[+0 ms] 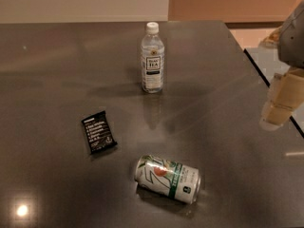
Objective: Pick 7up can
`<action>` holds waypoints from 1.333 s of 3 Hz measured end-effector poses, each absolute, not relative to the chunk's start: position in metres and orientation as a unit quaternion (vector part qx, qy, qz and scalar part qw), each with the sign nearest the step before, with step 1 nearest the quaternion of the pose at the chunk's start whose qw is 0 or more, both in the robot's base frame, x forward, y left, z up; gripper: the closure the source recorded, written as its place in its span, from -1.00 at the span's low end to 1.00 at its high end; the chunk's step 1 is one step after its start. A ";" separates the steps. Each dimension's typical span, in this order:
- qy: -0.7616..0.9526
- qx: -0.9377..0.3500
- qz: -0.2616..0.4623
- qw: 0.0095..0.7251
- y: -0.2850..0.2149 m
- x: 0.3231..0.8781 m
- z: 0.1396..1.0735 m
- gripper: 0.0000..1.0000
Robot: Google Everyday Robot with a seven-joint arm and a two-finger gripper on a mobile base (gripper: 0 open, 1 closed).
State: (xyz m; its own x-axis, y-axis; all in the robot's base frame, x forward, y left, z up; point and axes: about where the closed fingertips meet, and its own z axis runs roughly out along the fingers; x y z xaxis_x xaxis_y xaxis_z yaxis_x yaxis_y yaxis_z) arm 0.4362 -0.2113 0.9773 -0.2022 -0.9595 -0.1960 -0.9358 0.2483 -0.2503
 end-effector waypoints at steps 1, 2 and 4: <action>0.766 -0.625 -0.034 0.149 -0.193 0.428 0.972 -1.00; 0.760 -0.636 -0.025 0.131 -0.172 0.416 0.957 -1.00; 0.756 -0.646 0.000 0.103 -0.127 0.384 0.928 -1.00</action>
Offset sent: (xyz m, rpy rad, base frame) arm -0.0356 0.0624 -0.0460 -0.0380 0.1261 0.0872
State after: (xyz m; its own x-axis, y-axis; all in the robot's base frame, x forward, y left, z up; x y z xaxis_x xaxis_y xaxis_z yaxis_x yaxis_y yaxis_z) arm 0.3843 -0.1268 0.9285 -0.1437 -0.9772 -0.1562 -0.9772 0.1650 -0.1337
